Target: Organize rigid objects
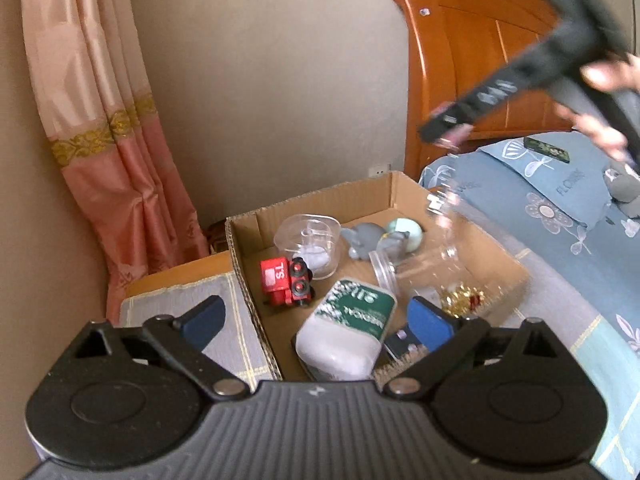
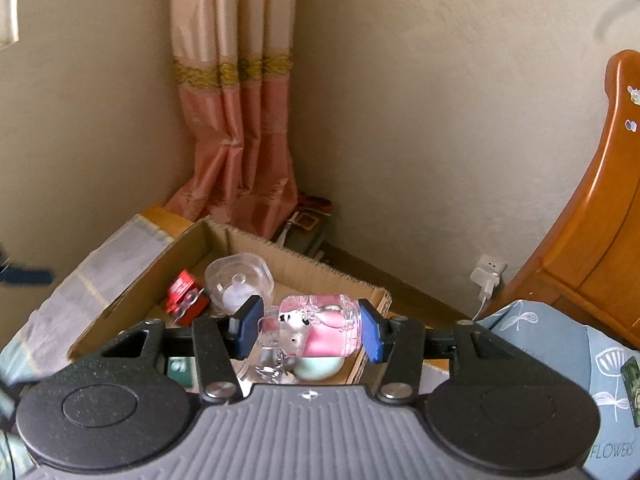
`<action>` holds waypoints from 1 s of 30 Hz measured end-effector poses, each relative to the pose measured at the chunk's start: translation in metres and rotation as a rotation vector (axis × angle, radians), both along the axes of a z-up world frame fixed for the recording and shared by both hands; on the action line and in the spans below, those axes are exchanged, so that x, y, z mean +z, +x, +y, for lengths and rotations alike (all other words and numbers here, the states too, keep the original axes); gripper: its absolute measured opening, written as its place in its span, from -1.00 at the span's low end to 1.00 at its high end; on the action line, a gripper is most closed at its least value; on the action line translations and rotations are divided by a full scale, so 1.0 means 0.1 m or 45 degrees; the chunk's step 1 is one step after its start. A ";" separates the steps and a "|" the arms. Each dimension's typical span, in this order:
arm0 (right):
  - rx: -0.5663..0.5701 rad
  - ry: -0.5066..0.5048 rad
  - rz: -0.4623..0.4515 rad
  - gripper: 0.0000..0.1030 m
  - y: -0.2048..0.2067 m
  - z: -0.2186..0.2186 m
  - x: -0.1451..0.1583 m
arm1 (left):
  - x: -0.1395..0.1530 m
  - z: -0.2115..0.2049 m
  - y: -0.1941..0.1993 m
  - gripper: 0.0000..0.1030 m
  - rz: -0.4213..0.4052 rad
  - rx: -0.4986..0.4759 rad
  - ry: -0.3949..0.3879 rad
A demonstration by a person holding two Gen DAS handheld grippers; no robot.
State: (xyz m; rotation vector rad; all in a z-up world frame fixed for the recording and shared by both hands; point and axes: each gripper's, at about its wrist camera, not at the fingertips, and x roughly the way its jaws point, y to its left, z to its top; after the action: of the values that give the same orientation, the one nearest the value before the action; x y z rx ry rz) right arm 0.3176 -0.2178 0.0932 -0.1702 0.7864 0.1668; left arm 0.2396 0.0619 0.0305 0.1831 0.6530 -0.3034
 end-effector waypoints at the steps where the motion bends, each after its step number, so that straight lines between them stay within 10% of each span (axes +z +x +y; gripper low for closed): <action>1: -0.012 0.000 0.006 0.08 0.08 0.00 -0.02 | 0.00 0.00 -0.04 0.90 -0.003 -0.009 0.005; 6: -0.062 -0.004 0.061 0.10 0.36 0.04 -0.15 | -0.01 -0.04 -0.19 0.91 -0.049 -0.024 0.073; 14: -0.136 -0.024 0.082 0.82 0.18 0.12 -0.26 | -0.04 -0.02 -0.30 0.97 -0.053 0.021 0.055; 30: -0.285 0.018 0.064 1.00 -1.19 0.16 -0.37 | 0.07 -0.11 -0.78 0.97 -0.050 0.251 -0.015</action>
State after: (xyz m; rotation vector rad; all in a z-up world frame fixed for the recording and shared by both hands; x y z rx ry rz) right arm 0.1981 -0.2020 0.0565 -0.0637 0.8479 -0.0355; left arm 0.1619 0.0513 0.0376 0.1120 0.6253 -0.1136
